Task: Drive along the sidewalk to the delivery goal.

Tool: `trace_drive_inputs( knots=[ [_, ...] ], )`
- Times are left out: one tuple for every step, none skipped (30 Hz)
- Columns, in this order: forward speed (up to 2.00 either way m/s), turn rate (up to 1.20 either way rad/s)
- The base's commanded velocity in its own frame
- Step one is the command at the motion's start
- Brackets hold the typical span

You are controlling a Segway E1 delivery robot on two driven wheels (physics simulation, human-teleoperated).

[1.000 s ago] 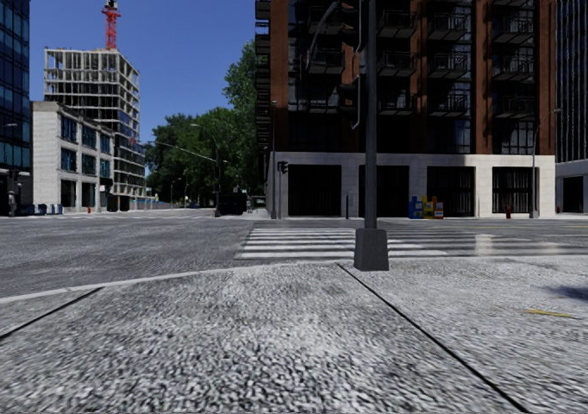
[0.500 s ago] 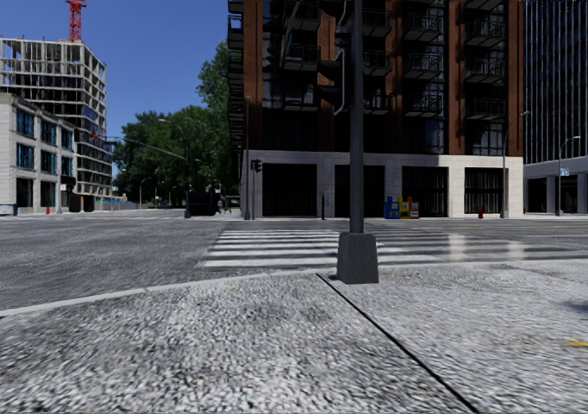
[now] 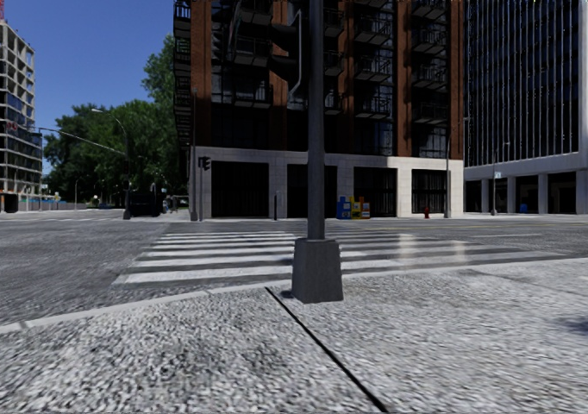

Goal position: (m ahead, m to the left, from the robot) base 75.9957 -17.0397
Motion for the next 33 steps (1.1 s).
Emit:
trace_drive_inputs(
  knots=[
    [1.4, -0.53],
    [1.4, -0.53],
    [1.4, -0.53],
    [1.4, -0.53],
    [1.4, -0.53],
    [1.4, -0.53],
    [1.39, -0.53],
    [1.39, -0.53],
    [1.39, -0.53],
    [1.39, -0.53],
    [1.39, -0.53],
    [1.39, -0.53],
    [1.39, -0.53],
    [1.39, -0.53],
    [1.39, -0.53],
    [1.39, -0.53],
    [1.39, -0.53],
    [1.39, -0.53],
    [1.39, -0.53],
    [1.39, -0.53],
    [1.39, -0.53],
    [1.39, -0.52],
    [1.4, -0.33],
    [1.43, 0.0],
    [1.43, 0.0],
    [1.44, 0.0],
    [1.45, 0.0],
    [1.45, 0.0],
    [1.45, 0.0],
    [1.46, 0.0],
    [1.46, 0.0],
    [1.46, 0.0],
    [1.46, 0.0]
  ],
)
